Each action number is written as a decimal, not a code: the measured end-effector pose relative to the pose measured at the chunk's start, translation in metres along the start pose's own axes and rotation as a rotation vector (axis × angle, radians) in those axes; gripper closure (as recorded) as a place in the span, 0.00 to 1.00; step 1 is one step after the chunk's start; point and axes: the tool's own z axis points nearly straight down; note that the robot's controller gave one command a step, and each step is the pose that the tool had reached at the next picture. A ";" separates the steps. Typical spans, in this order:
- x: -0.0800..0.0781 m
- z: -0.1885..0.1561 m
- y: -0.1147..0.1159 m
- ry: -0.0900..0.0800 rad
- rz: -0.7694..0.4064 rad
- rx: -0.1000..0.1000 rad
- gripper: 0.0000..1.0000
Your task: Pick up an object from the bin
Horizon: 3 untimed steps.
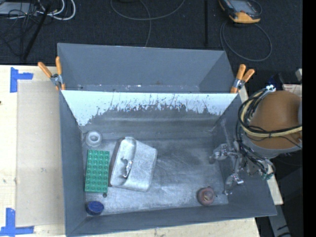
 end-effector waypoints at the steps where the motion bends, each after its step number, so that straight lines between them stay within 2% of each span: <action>1: 0.030 0.036 0.029 -0.025 -0.185 0.006 0.00; 2: 0.034 0.038 0.031 -0.010 -0.188 0.001 1.00; 3: 0.002 -0.091 0.072 -0.008 -0.728 0.001 1.00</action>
Offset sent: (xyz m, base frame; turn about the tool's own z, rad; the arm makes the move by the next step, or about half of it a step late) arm -0.0408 0.0239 -0.0391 -0.1870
